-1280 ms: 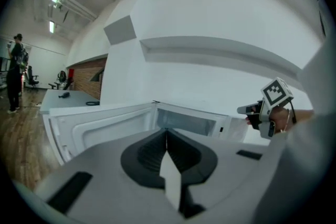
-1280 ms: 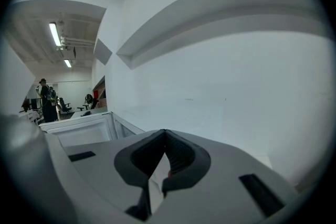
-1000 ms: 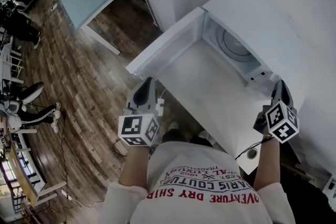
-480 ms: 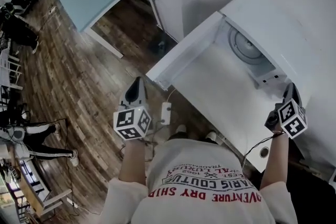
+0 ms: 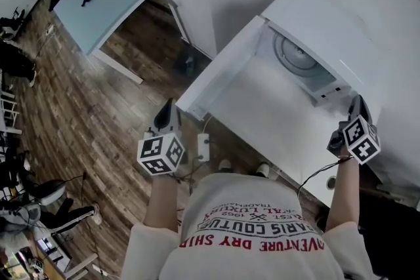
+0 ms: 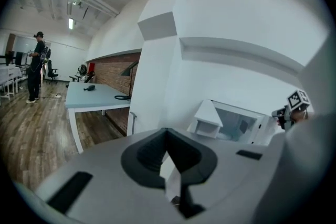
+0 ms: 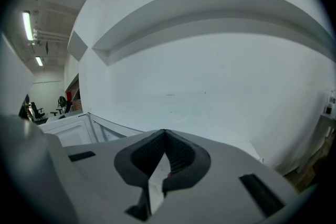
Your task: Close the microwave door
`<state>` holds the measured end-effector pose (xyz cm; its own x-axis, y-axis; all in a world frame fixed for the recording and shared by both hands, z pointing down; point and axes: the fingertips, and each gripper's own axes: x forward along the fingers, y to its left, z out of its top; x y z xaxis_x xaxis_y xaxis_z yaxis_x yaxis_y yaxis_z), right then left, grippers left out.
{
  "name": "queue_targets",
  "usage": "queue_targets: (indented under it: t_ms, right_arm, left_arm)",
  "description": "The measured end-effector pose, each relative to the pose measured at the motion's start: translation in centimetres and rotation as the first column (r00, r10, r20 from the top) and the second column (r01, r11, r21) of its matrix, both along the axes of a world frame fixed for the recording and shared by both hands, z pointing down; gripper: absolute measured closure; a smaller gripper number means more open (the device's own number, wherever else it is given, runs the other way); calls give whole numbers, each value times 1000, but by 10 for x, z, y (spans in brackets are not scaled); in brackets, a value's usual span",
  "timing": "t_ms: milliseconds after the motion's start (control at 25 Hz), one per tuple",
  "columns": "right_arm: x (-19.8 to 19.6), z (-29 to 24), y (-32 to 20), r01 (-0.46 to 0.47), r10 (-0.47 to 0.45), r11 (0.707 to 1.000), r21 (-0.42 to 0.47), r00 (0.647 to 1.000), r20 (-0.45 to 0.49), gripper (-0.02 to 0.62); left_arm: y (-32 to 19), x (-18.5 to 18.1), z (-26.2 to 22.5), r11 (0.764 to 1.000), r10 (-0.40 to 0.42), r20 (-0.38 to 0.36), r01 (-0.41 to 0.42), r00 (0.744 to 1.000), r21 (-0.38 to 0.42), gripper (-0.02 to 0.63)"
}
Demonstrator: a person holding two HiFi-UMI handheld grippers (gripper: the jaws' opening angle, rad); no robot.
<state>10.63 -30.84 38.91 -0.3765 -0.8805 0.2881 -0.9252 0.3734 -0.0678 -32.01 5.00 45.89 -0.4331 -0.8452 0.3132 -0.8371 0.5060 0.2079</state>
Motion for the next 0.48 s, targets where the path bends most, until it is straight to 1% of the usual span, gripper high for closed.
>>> queue_targets:
  t_ms: [80,160,240,360,480]
  right_arm:
    - [-6,1,1,4,-4,1000,13,1000,-11,583]
    - [-17,4,3,17,-17,999,28,1000,-14,583]
    - [-19,6,1,25,-24,999,27,1000,-10,583]
    - [-5,7,-3,30,-30,1000,2,1000,6,583]
    - [-2,7,-4,54,-54,999,-9,999,-8,583]
  left_arm:
    - [6,0,1,1000,-16,-14,16,1000,6,600]
    - [13,-2,3,1000,-30,-14,30,999,-3,600]
    - [11,2,4,1000,-25,-14,25,1000,-15,600]
    - [-3,22,6,1000,4,-33,-4,999,-8,600]
    - [-11,42,2,1000,31,-41,-31,999,4,600]
